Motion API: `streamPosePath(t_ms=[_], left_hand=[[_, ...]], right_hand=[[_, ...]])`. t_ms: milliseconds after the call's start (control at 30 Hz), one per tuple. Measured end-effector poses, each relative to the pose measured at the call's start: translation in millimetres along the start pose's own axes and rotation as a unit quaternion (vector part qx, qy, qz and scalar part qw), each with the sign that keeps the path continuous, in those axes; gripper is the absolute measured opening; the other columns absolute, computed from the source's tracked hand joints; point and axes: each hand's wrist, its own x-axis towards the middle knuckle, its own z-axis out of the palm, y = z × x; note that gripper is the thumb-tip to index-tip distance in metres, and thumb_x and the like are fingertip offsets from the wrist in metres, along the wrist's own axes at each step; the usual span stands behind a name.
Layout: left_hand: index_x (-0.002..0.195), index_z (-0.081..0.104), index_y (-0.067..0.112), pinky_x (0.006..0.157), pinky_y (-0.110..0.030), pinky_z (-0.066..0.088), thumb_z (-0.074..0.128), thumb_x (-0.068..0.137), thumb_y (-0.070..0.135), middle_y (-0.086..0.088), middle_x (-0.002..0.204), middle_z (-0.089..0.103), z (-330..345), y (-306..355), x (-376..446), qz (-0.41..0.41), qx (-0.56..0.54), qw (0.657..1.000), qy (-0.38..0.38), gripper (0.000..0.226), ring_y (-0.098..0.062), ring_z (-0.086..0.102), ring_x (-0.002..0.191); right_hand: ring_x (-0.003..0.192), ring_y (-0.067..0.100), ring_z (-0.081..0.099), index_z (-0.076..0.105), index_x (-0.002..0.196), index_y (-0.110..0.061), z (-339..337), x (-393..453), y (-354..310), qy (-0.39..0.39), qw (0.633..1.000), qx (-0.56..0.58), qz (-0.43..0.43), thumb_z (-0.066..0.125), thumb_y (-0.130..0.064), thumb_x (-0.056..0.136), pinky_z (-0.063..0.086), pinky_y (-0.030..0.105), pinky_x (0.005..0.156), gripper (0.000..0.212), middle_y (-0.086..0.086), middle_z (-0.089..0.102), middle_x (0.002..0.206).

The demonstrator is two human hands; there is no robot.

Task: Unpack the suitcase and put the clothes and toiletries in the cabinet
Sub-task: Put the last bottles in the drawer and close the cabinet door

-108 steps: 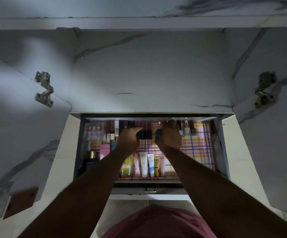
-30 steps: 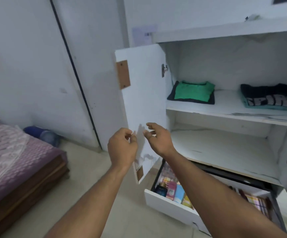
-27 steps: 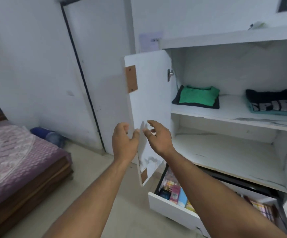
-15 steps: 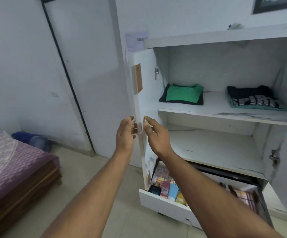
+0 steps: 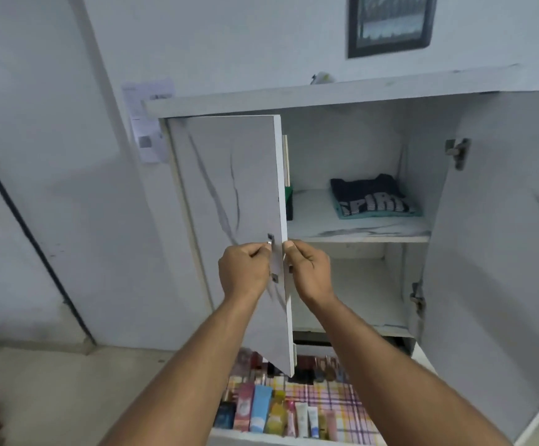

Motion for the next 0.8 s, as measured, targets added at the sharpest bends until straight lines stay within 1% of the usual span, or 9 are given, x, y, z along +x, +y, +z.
streamPosePath(t_ms=[100,200,233,300,433,567,633,700,800], left_hand=[[0.066,0.072,0.018,0.085,-0.045,0.061,0.074,0.091,0.031,-0.007,0.078,0.076,33.0,1.8,27.2,-0.019,-0.018,0.999,-0.040,0.028,-0.026,0.073,0.084],[0.075,0.077,0.011,0.083,-0.048,0.062,0.071,0.092,0.032,-0.009,0.077,0.076,64.0,5.0,49.2,-0.043,-0.057,0.994,-0.079,0.028,-0.025,0.073,0.077],[0.076,0.077,0.011,0.082,-0.049,0.062,0.069,0.093,0.033,-0.011,0.077,0.076,71.3,3.6,55.2,-0.042,-0.065,0.994,-0.083,0.029,-0.024,0.072,0.075],[0.075,0.076,0.010,0.081,-0.050,0.060,0.067,0.095,0.029,-0.015,0.080,0.075,88.6,3.1,67.4,-0.036,-0.077,0.992,-0.089,0.029,-0.022,0.068,0.071],[0.086,0.078,0.022,0.088,-0.044,0.058,0.054,0.091,0.009,-0.012,0.092,0.076,106.8,3.6,79.0,-0.018,-0.077,0.987,-0.139,0.028,-0.023,0.070,0.085],[0.115,0.076,0.022,0.099,-0.041,0.056,0.051,0.094,0.003,0.000,0.106,0.078,109.6,-1.4,83.7,-0.007,-0.070,0.981,-0.181,0.039,-0.022,0.071,0.104],[0.131,0.069,0.024,0.104,-0.036,0.053,0.054,0.095,0.010,0.005,0.120,0.074,107.4,-4.1,80.2,-0.008,-0.059,0.976,-0.209,0.042,-0.015,0.068,0.113],[0.124,0.072,0.022,0.096,-0.031,0.053,0.061,0.093,0.014,0.003,0.114,0.076,104.4,-3.7,67.8,-0.020,-0.037,0.978,-0.205,0.034,-0.018,0.070,0.108],[0.099,0.073,0.014,0.083,-0.035,0.053,0.068,0.090,0.013,-0.011,0.097,0.075,101.6,12.0,42.0,-0.021,0.009,0.991,-0.128,0.011,-0.030,0.070,0.095]], right_hand=[[0.062,0.014,0.038,0.041,0.064,-0.009,-18.6,31.5,7.3,0.019,0.999,0.031,0.022,0.050,-0.032,0.103,0.036,0.034,0.062,0.046,0.001,0.040,0.063],[0.080,0.022,0.053,0.058,0.077,0.000,-31.1,65.9,21.9,0.011,1.000,0.000,0.017,0.044,-0.032,0.101,0.048,0.037,0.073,0.042,0.007,0.060,0.073],[0.097,0.019,0.055,0.067,0.085,-0.005,-32.3,73.7,25.7,0.003,0.999,-0.027,0.019,0.040,-0.035,0.100,0.048,0.030,0.083,0.043,0.001,0.068,0.083],[0.116,0.015,0.047,0.073,0.095,-0.024,-35.5,94.5,36.8,-0.015,0.996,-0.091,0.007,0.030,-0.040,0.098,0.035,0.011,0.086,0.046,-0.011,0.071,0.100],[0.119,0.018,0.042,0.067,0.118,-0.048,-42.0,125.0,42.5,-0.057,0.990,-0.125,0.026,0.024,-0.035,0.094,0.035,0.022,0.092,0.050,-0.025,0.065,0.115],[0.127,0.029,0.051,0.067,0.121,-0.033,-48.2,134.4,41.1,-0.104,0.987,-0.111,0.045,0.028,-0.035,0.089,0.045,0.050,0.109,0.050,-0.008,0.073,0.118],[0.135,0.031,0.048,0.064,0.128,-0.032,-53.3,125.6,39.8,-0.097,0.989,-0.094,0.061,0.034,-0.036,0.091,0.040,0.049,0.115,0.048,0.003,0.068,0.135],[0.143,0.028,0.046,0.060,0.143,-0.019,-63.6,105.1,28.4,-0.058,0.992,-0.078,0.079,0.040,-0.037,0.093,0.038,0.045,0.119,0.057,0.009,0.058,0.149],[0.141,0.026,0.049,0.054,0.145,0.002,-89.4,66.5,12.4,0.001,0.993,-0.091,0.079,0.045,-0.023,0.105,0.039,0.028,0.112,0.047,0.006,0.059,0.146]])
